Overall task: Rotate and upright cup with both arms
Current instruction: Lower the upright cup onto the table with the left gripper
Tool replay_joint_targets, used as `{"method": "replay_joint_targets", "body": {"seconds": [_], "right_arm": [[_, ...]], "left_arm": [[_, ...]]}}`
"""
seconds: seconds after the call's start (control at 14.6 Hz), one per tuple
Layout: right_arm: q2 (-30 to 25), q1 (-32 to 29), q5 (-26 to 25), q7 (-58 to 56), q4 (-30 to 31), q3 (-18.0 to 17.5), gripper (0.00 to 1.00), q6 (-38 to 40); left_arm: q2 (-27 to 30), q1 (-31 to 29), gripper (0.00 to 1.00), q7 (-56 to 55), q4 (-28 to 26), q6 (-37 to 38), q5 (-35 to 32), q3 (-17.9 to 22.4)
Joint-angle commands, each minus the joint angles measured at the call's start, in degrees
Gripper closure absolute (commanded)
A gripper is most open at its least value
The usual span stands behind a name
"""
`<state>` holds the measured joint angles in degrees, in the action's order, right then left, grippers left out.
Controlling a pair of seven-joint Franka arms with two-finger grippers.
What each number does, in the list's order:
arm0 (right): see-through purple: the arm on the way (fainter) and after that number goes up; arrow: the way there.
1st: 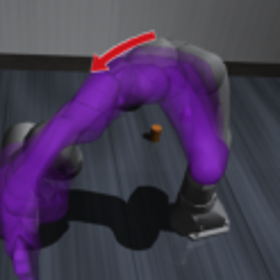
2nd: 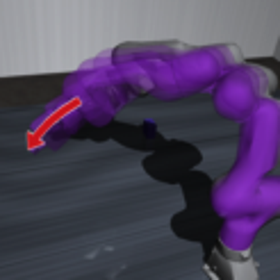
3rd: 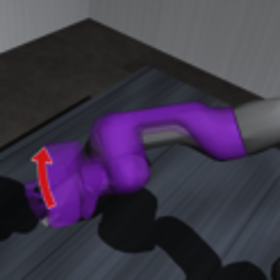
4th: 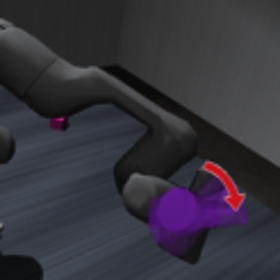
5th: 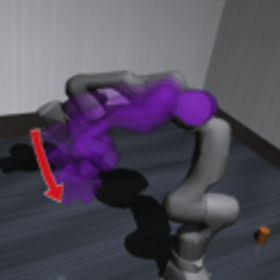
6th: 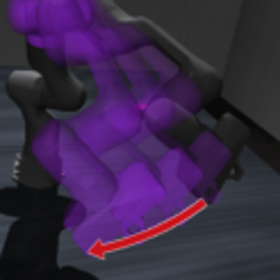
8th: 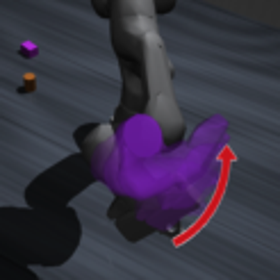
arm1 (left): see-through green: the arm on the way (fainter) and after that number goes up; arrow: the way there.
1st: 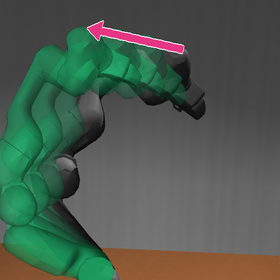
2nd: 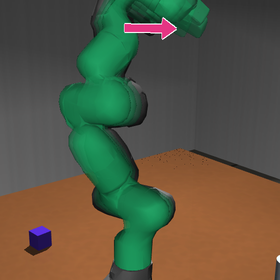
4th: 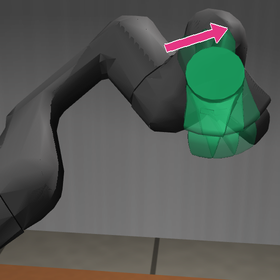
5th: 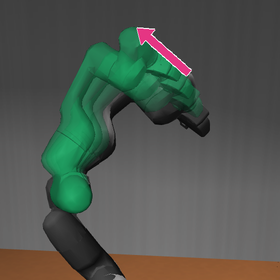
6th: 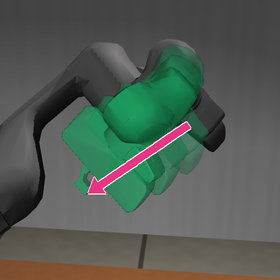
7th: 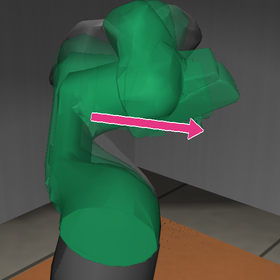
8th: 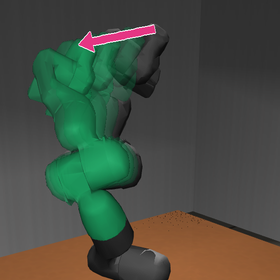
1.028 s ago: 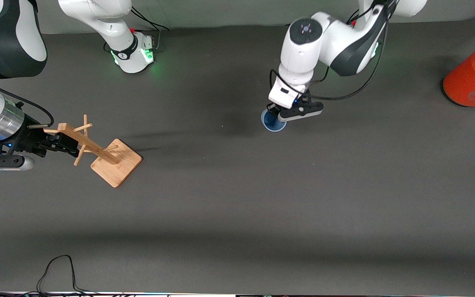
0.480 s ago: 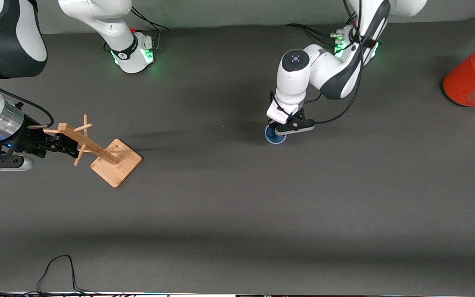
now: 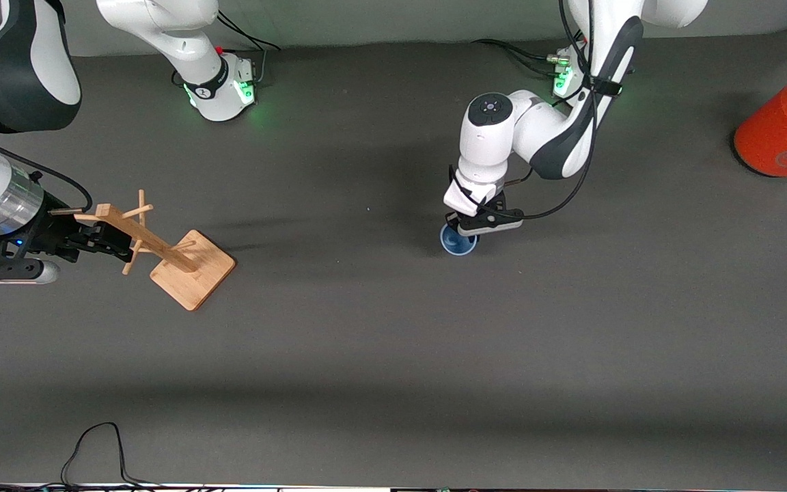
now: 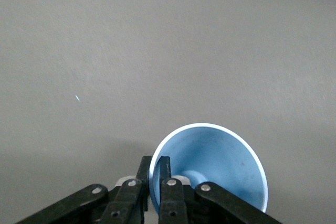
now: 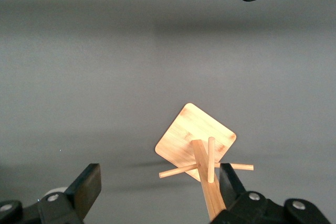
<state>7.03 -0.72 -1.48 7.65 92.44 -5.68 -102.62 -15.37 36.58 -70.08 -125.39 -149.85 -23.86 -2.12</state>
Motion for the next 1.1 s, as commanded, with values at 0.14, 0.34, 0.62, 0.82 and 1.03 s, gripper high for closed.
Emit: {"method": "replay_joint_targets", "body": {"seconds": [0.14,0.34,0.62,0.82,1.03], "right_arm": [[-1.23,0.90,-0.72,0.35,1.25,0.58,0.00,-1.53],[-1.49,0.81,-0.72,0.26,1.25,0.58,0.00,-1.54],[-1.75,0.81,-0.63,0.18,1.25,0.58,0.00,-1.45],[-1.67,0.81,-0.37,0.26,1.34,0.58,0.00,-1.54],[-1.23,0.90,-0.46,0.26,1.34,0.58,0.00,-1.45]], "left_arm": [[-3.17,0.59,1.00,-5.16,1.46,-0.79,-4.52,0.02],[-4.05,0.51,1.00,-5.16,1.55,-1.14,-4.52,-0.07],[-4.40,0.42,1.00,-4.90,1.55,-0.97,-4.79,-0.07],[-4.66,0.59,0.51,-4.89,1.73,-0.62,-4.79,-0.07],[-4.58,0.77,0.00,-5.07,1.82,0.00,-4.79,-0.16]]}}
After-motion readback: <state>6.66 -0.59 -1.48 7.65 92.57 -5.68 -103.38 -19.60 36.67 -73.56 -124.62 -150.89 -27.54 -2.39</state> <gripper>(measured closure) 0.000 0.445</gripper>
